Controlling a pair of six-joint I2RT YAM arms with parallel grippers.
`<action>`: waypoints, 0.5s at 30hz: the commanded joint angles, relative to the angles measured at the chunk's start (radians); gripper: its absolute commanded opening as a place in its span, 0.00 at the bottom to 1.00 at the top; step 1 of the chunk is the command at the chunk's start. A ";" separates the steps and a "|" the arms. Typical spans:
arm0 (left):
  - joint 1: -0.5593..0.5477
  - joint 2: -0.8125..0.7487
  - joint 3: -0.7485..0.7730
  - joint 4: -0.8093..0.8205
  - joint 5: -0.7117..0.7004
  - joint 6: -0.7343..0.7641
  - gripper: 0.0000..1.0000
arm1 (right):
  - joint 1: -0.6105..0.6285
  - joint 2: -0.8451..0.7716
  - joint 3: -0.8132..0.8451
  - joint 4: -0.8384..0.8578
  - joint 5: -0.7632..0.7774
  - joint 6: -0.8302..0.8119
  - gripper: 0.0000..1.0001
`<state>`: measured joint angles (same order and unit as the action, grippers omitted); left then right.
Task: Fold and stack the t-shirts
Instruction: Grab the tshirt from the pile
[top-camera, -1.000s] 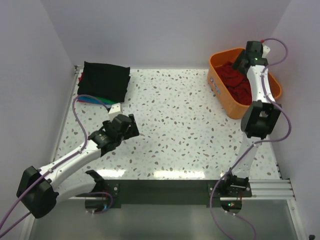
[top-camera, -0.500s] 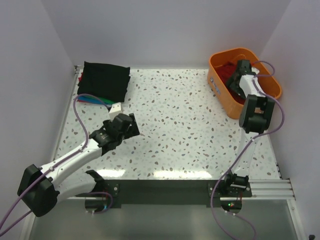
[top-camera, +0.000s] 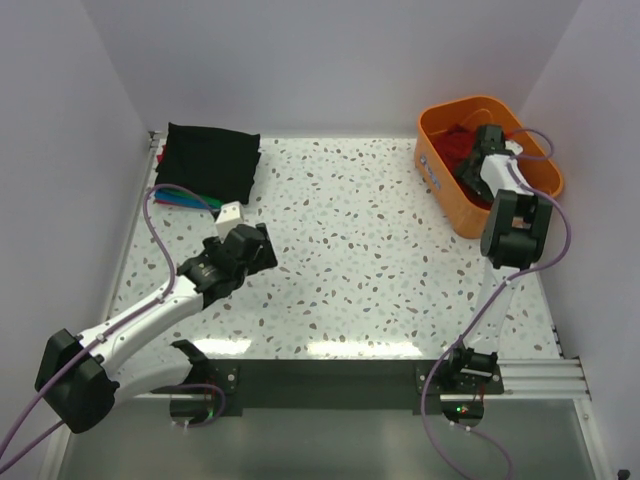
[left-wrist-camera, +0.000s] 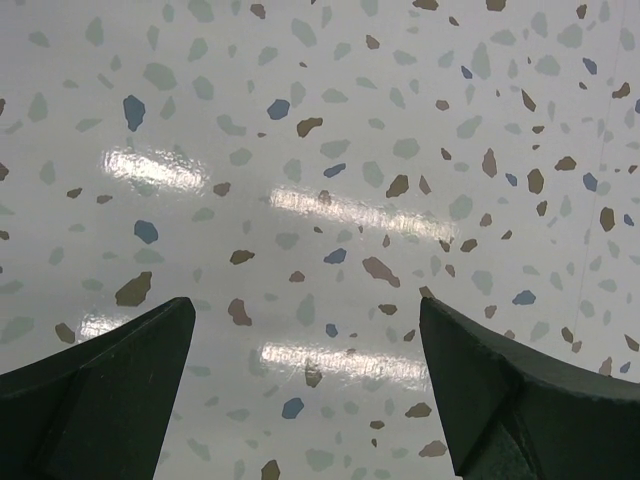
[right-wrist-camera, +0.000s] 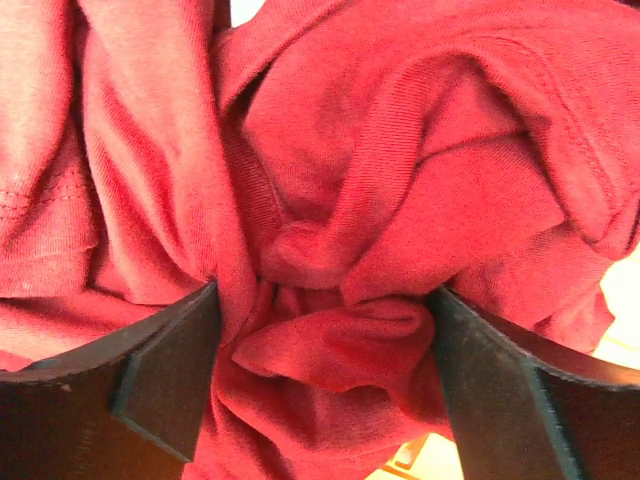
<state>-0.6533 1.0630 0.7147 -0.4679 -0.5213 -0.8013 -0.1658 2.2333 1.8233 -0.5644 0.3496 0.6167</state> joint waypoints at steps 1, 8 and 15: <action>0.000 -0.003 0.054 -0.023 -0.063 -0.015 1.00 | 0.000 -0.014 -0.056 0.020 -0.063 0.044 0.81; 0.000 -0.031 0.057 -0.046 -0.085 -0.021 1.00 | 0.000 -0.053 -0.052 0.031 -0.080 0.011 0.04; 0.000 -0.083 0.049 -0.031 -0.082 -0.012 1.00 | 0.008 -0.292 0.001 0.041 -0.080 -0.095 0.00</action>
<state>-0.6533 1.0142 0.7296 -0.5072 -0.5671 -0.8013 -0.1776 2.1487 1.7916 -0.5510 0.3016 0.5743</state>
